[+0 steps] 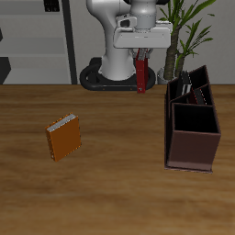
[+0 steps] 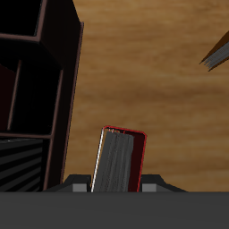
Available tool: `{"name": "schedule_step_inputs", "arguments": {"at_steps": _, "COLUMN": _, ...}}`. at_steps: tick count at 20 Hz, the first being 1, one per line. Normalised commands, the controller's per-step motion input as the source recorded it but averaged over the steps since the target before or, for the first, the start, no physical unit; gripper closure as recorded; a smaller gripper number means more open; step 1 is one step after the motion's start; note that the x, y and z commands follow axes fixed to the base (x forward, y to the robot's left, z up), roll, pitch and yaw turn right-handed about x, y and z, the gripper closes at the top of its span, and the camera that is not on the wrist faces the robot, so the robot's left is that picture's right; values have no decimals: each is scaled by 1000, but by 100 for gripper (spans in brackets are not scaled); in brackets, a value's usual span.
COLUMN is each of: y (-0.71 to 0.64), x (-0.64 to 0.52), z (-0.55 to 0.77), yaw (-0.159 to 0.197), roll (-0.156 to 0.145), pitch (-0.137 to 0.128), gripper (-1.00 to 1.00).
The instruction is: Place the left red book into the left desk caddy's back compartment and place the striped book into the left desk caddy's left compartment and place the right red book into the left desk caddy's front compartment
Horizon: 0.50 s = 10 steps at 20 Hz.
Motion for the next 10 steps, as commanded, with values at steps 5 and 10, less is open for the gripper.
{"name": "schedule_step_inputs", "arguments": {"at_steps": 5, "y": 220, "x": -164, "z": -25, "yaw": 0, "roll": 27, "pitch": -2, "gripper": 100}}
{"name": "schedule_step_inputs", "arguments": {"at_steps": 10, "y": 161, "x": -74, "z": -1, "yaw": -2, "roll": -10, "pitch": -6, "gripper": 100}}
